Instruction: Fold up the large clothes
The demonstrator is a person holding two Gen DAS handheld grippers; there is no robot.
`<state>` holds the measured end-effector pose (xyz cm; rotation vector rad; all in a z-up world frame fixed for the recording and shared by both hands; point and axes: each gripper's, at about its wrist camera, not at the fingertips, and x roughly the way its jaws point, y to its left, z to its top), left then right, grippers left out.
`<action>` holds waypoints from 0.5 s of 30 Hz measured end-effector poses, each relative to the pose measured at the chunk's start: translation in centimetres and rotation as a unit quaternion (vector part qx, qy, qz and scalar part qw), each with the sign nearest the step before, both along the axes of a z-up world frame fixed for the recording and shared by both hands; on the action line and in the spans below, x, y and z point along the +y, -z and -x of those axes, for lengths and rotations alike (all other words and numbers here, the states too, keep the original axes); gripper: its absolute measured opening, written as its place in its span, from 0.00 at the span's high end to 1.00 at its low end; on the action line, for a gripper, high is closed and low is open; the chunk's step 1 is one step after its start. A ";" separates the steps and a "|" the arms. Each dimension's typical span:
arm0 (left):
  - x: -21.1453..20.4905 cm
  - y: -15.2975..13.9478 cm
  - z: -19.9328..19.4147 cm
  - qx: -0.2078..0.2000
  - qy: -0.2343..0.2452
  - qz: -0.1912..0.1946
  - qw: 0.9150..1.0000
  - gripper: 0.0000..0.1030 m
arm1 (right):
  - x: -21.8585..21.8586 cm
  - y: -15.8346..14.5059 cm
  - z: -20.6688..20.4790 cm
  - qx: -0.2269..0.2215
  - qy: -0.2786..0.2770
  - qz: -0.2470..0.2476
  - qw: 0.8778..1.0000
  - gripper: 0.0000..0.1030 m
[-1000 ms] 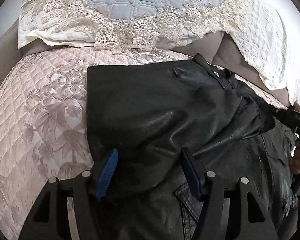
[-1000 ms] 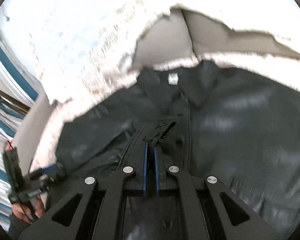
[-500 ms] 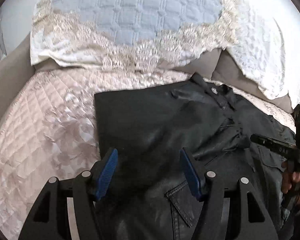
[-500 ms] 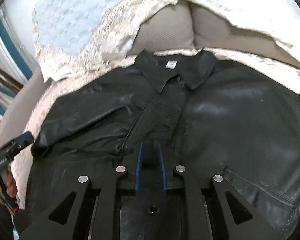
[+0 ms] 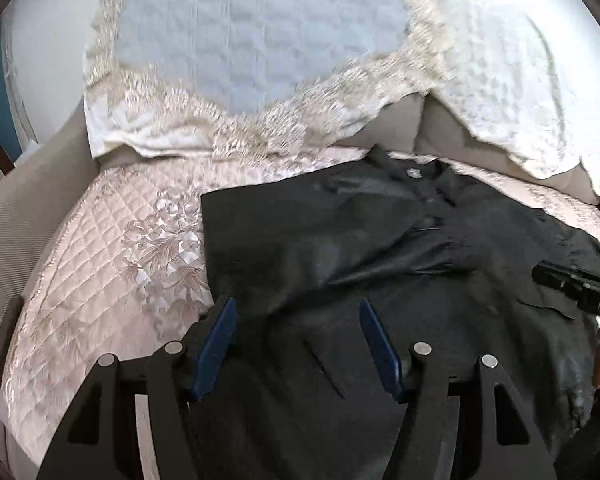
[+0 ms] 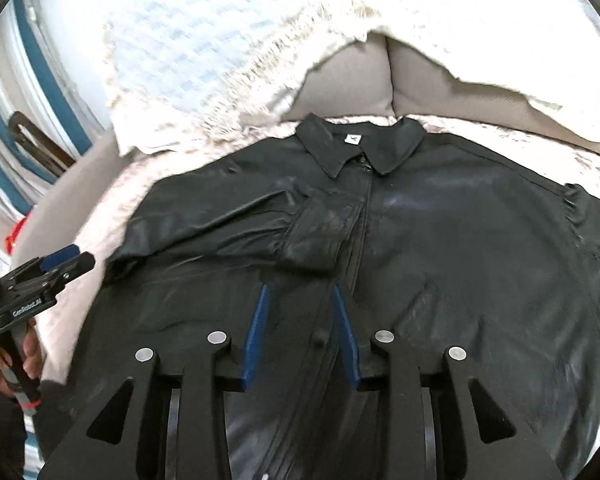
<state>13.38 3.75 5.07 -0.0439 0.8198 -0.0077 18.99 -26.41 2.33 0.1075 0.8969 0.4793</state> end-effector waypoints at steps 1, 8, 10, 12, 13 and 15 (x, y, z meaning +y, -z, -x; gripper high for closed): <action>-0.5 -0.4 0.6 -0.003 0.002 0.002 1.000 0.35 | -0.3 -0.3 1.1 -0.002 0.000 -0.005 1.000 0.63; -5.2 -1.0 5.5 -0.005 0.024 0.008 1.000 0.35 | -3.3 -1.2 8.2 -0.007 0.021 -0.016 1.000 0.59; -7.0 -1.1 6.6 -0.005 0.038 0.012 0.999 0.35 | -4.3 -1.4 10.0 -0.010 0.033 -0.005 0.999 0.59; -8.7 -1.2 7.4 -0.005 0.052 0.019 0.998 0.35 | -5.0 -1.6 11.2 -0.014 0.038 0.005 0.999 0.59; -9.7 -1.3 7.7 -0.005 0.062 0.020 0.998 0.34 | -5.7 -1.7 11.9 -0.017 0.045 0.009 0.999 0.59; -11.4 -1.6 8.4 -0.008 0.081 0.020 0.996 0.34 | -6.9 -2.0 12.9 -0.022 0.059 0.012 0.998 0.59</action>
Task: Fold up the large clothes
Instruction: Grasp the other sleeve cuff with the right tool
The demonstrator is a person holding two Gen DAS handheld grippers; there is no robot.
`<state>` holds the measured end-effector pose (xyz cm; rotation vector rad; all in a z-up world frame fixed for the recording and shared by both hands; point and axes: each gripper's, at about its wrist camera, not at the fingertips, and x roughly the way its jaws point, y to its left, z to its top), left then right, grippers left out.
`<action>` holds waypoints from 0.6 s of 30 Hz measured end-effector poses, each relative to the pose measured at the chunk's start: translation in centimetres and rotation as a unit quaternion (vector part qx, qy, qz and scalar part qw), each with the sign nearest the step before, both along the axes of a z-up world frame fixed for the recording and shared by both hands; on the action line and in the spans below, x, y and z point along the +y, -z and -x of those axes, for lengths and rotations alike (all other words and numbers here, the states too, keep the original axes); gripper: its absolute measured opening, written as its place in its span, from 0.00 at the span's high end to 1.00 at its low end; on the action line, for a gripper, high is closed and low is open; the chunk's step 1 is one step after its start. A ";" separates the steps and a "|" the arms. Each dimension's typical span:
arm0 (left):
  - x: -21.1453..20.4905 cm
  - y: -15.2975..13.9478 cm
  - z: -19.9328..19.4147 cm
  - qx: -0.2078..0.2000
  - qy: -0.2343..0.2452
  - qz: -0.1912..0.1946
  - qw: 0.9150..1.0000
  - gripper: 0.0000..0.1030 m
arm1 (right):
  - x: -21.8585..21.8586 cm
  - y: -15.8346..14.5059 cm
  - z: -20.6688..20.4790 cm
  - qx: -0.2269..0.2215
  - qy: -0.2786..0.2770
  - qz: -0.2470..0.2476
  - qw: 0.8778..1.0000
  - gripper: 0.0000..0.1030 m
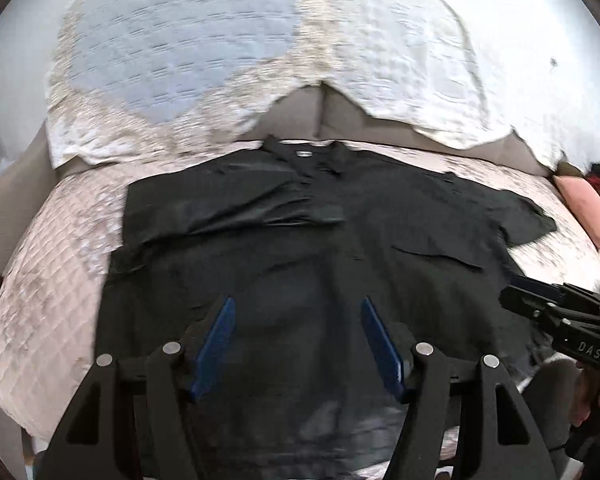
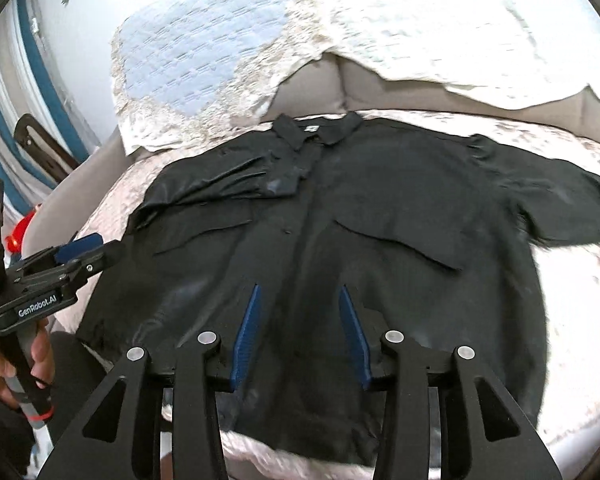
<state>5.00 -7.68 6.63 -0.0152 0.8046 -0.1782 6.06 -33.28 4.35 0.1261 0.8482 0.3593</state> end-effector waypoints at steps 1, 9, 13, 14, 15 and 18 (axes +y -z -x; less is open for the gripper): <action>-1.0 -0.1 0.2 -0.001 0.012 -0.001 1.000 0.34 | -0.6 -0.2 0.4 -0.001 0.007 0.000 1.000 0.59; -6.8 -0.1 1.1 -0.002 0.078 -0.003 0.997 0.33 | -6.3 -1.0 2.4 -0.012 0.078 -0.004 0.997 0.50; -8.1 0.2 0.5 0.002 0.085 -0.012 0.996 0.33 | -9.2 -0.5 2.4 -0.008 0.114 -0.013 0.993 0.42; -8.2 0.3 0.3 0.003 0.084 -0.015 0.996 0.33 | -9.7 -0.3 2.2 -0.005 0.120 -0.017 0.993 0.42; -8.4 0.5 0.0 0.005 0.082 -0.018 0.996 0.33 | -10.4 0.0 2.1 -0.003 0.127 -0.021 0.992 0.41; -8.7 1.1 -0.8 0.010 0.078 -0.027 0.997 0.32 | -12.6 0.9 0.9 0.005 0.150 -0.035 0.988 0.41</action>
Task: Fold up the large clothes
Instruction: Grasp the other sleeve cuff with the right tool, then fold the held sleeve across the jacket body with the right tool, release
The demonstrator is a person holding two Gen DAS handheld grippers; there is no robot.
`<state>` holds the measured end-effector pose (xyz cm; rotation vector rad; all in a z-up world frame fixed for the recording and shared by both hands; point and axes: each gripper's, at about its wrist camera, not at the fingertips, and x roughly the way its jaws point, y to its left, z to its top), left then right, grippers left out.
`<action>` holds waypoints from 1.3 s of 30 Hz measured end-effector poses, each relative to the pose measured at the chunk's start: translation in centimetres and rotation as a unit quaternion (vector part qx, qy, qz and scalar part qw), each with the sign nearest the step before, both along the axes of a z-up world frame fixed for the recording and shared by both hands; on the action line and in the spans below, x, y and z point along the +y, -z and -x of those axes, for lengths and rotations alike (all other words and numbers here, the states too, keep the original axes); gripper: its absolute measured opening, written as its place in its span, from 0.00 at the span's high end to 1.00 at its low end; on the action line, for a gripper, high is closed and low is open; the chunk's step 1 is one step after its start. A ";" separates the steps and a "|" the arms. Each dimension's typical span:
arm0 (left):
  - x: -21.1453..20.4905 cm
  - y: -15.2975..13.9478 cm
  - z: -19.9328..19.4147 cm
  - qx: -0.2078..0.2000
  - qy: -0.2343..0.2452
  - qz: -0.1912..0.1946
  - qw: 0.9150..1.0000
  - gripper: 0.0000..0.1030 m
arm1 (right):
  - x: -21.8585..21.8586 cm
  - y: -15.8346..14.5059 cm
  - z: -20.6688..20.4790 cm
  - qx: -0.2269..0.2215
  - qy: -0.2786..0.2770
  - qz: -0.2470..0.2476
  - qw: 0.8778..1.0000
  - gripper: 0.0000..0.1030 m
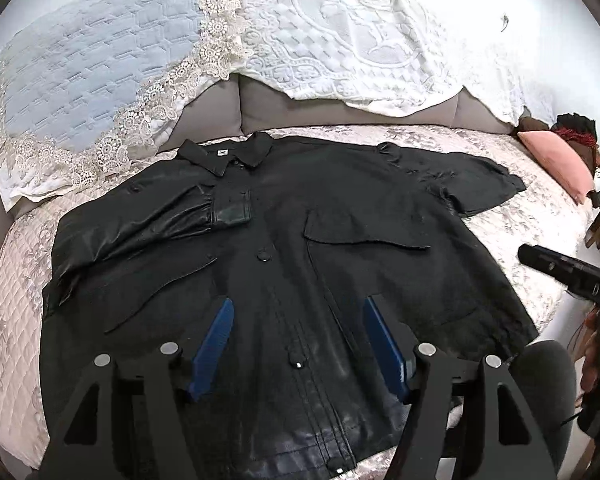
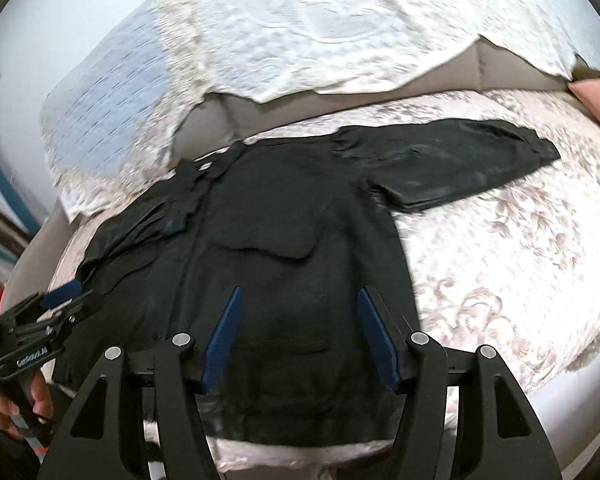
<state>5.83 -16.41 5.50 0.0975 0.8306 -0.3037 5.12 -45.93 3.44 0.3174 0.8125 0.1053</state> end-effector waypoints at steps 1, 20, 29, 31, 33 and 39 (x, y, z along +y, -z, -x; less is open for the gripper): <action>0.0 0.3 -0.3 0.001 -0.002 -0.004 1.000 0.32 | -0.7 0.3 -0.4 0.003 0.006 -0.006 1.000 0.40; -1.4 7.7 -7.0 0.082 -0.026 -0.039 0.996 0.31 | -21.4 6.3 -12.4 0.037 0.207 -0.072 0.975 0.36; -1.2 8.7 -7.9 0.094 -0.030 -0.036 0.994 0.31 | -28.5 8.6 -16.5 0.043 0.295 -0.132 0.945 0.36; -1.1 8.7 -7.9 0.095 -0.031 -0.035 0.994 0.31 | -29.3 8.6 -17.5 0.043 0.300 -0.135 0.943 0.36; -1.1 8.6 -7.9 0.095 -0.032 -0.033 0.994 0.31 | -29.9 8.4 -18.2 0.053 0.302 -0.135 0.942 0.60; 0.3 7.2 -7.1 0.083 -0.042 -0.021 0.995 0.31 | -27.4 3.8 -18.7 0.024 0.253 -0.112 0.961 0.97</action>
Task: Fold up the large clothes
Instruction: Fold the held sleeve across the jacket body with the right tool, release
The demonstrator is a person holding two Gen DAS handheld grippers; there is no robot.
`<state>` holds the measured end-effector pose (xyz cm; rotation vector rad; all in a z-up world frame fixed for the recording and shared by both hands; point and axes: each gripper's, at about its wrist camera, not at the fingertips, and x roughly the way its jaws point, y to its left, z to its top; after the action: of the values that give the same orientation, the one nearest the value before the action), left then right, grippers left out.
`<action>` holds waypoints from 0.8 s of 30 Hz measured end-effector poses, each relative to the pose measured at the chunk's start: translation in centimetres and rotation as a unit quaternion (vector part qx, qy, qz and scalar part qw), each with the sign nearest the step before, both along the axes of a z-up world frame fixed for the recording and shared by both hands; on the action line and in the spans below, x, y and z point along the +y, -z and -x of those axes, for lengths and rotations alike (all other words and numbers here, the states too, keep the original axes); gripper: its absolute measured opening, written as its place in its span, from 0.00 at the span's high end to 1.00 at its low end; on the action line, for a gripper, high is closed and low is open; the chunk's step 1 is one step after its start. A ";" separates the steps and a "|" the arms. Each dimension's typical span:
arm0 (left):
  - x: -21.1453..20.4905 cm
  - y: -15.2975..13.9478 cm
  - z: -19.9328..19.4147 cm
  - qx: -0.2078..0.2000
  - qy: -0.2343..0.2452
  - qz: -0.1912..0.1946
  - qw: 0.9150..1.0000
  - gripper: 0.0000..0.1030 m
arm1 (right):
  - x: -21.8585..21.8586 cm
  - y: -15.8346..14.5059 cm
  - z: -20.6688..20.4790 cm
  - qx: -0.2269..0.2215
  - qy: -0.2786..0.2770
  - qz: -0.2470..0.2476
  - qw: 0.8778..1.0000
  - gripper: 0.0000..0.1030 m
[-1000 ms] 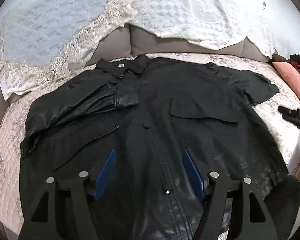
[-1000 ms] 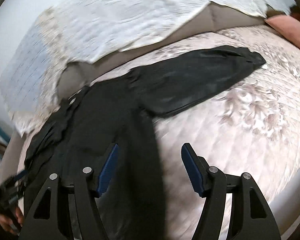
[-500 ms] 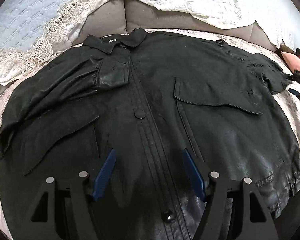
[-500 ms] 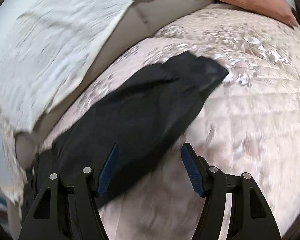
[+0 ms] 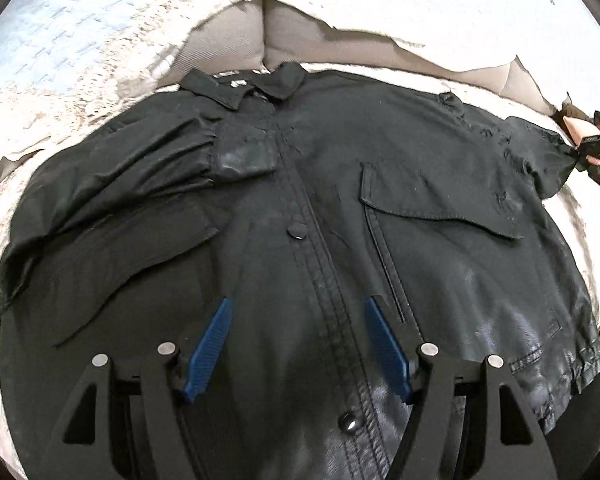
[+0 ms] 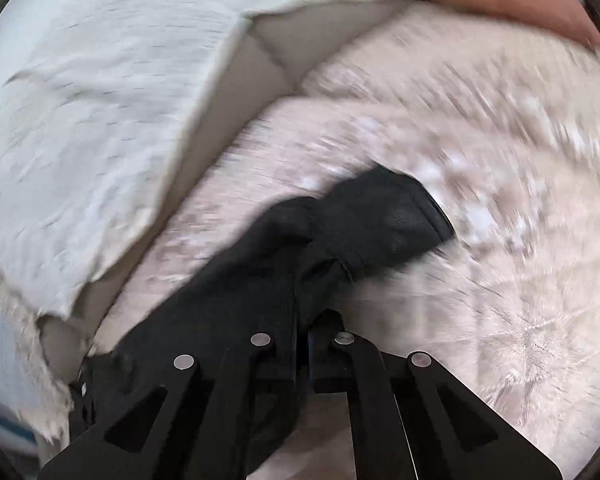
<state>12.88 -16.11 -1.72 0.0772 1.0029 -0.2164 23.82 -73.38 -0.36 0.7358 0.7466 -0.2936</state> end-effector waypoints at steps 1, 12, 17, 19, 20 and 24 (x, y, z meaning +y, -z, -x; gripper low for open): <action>0.4 -0.3 0.2 -0.003 -0.004 0.002 1.000 0.31 | 1.5 -1.8 0.1 -0.018 -0.020 0.005 1.000 0.97; 6.1 -3.1 2.2 -0.033 -0.060 0.029 0.997 0.31 | 24.0 -13.1 -1.5 -0.133 -0.263 0.044 0.955 0.97; 9.4 -3.3 2.5 -0.038 -0.093 0.036 0.994 0.31 | 34.7 -10.8 -3.5 -0.109 -0.366 0.021 0.924 0.95; 10.5 -3.2 2.5 -0.036 -0.103 0.040 0.993 0.31 | 38.5 -8.1 -4.7 -0.078 -0.409 0.012 0.909 0.89; 11.0 -3.2 2.5 -0.036 -0.108 0.041 0.993 0.31 | 39.9 -6.9 -5.0 -0.061 -0.424 0.008 0.903 0.77; 12.2 -3.6 2.3 -0.041 -0.116 0.042 0.992 0.31 | 43.1 -4.4 -4.1 -0.042 -0.467 -0.012 0.883 0.53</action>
<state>10.57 -3.86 1.85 -0.1064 0.9107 -0.0431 27.95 -30.23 4.01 0.3376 0.9390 0.6250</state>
